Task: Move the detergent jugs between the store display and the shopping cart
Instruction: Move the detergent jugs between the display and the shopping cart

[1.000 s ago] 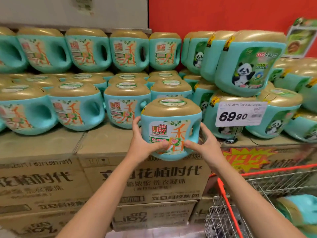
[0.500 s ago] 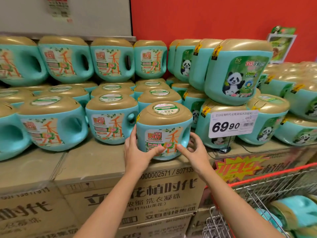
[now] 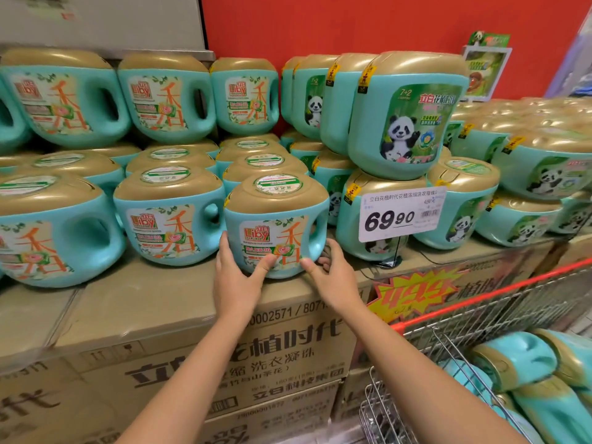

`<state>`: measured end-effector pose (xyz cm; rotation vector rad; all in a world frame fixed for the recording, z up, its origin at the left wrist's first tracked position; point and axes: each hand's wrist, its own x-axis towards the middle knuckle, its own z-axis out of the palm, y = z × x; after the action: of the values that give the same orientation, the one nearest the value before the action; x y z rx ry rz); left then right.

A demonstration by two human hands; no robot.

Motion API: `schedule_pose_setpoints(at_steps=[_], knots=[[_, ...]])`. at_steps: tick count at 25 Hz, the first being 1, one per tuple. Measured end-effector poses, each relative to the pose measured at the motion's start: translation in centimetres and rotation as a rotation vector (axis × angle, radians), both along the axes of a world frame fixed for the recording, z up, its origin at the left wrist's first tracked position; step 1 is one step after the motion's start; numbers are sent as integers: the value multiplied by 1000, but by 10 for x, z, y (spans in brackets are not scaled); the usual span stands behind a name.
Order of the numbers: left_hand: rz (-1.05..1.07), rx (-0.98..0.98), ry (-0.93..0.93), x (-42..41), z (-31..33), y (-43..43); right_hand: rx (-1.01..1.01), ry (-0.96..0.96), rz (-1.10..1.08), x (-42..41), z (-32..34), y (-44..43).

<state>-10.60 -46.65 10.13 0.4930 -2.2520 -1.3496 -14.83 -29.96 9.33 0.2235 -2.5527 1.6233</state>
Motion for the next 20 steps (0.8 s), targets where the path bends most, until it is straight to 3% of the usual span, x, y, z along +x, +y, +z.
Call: schedule_pose_setpoints(at_steps=[3,6,13,20], knots=[[69,168,60,23,1,17,28,91,3,34,-2,20],[7,310,87,62,-9,49,-24,196,-27,82,-14,64],[-362,377,-96,95,-40,205,-226,56,-214,125,-53,238],[-415,490,-226,57,-81,408,-154,-81,-361,92,-106,459]])
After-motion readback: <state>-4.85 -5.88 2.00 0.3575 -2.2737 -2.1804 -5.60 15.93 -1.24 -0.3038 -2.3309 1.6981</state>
